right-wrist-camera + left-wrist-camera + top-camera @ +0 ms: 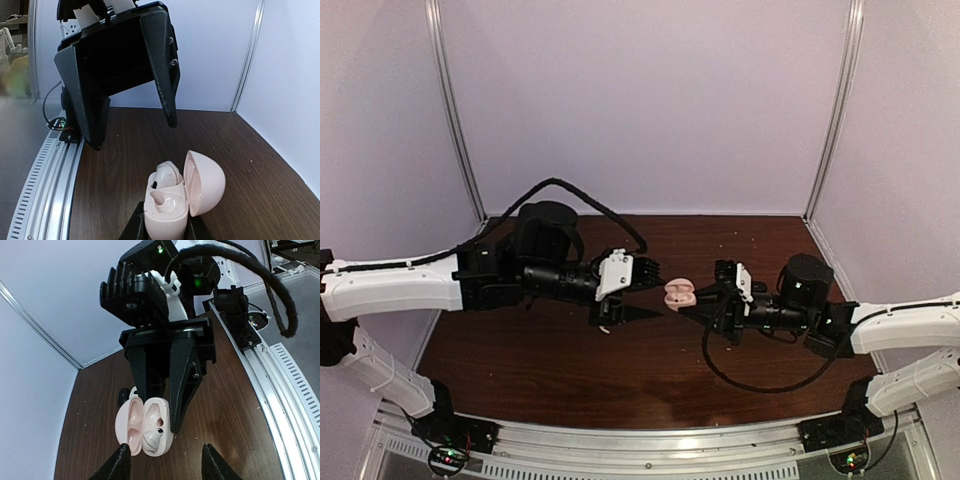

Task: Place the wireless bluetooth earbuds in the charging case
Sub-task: Adjust the left earbud in the left side groove of the charging case.

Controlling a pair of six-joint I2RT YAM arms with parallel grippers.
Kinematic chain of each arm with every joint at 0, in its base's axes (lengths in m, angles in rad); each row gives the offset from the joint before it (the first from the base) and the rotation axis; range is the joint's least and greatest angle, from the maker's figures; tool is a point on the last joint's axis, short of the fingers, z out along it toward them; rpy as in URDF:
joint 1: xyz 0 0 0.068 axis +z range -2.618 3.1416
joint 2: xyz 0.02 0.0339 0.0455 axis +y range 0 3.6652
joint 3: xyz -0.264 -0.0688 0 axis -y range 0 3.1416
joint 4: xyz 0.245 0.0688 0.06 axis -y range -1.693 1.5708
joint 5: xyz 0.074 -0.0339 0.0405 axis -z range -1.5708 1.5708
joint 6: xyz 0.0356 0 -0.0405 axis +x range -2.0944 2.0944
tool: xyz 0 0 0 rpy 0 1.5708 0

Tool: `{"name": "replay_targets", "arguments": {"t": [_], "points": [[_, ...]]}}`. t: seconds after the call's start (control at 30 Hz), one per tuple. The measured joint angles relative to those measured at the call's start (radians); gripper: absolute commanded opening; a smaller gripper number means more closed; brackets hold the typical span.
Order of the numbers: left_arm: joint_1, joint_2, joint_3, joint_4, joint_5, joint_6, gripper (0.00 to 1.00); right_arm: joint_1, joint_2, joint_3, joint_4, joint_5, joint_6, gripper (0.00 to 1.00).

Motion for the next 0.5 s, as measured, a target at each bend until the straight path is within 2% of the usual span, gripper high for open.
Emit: {"name": "replay_targets", "arguments": {"t": [0.2,0.4,0.5], "points": [[-0.001,0.026,0.003,0.0,0.0,0.015,0.5,0.0,0.004,0.005,0.002,-0.016,0.011,0.0],[-0.002,0.045,0.014,0.0,-0.004,0.015,0.44,0.0,0.007,0.005,0.016,-0.02,0.032,0.0],[0.005,0.044,0.01,0.021,-0.011,-0.034,0.44,-0.01,0.007,0.003,0.05,-0.011,0.058,0.0]]}}
